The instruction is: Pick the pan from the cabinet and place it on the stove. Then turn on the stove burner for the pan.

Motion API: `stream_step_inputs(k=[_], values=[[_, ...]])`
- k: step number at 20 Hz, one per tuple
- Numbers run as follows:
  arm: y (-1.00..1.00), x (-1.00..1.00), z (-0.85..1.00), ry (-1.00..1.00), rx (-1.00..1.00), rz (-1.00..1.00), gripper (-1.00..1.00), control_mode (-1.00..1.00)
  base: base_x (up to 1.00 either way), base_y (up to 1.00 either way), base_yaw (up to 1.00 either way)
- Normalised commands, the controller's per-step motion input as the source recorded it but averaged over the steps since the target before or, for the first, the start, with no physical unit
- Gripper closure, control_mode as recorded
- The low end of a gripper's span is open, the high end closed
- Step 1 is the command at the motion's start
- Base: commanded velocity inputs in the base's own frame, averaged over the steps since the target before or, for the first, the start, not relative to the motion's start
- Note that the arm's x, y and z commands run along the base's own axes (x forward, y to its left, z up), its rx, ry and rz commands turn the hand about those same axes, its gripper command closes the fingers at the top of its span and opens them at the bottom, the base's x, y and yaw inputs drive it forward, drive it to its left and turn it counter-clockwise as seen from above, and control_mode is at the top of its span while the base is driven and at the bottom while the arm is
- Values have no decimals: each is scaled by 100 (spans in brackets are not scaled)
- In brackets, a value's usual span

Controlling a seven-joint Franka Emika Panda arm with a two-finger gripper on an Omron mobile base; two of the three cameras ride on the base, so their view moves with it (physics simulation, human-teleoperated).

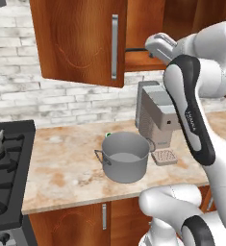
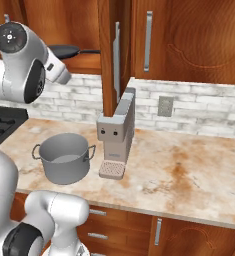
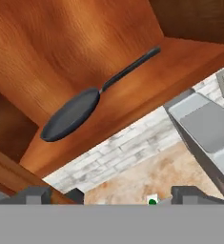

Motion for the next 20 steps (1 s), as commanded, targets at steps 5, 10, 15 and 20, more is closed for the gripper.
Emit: stream_step_inputs(k=[5,10,15,20], values=[[0,52,0,5,24,0,-100,-100,0,0,0],[9,59,-13,1,17,-1,-100,-100,0,0,0],[16,63,-17,0,10,0,-100,-100,0,0,0],[26,47,-1,0,11,0,-100,-100,0,0,0]])
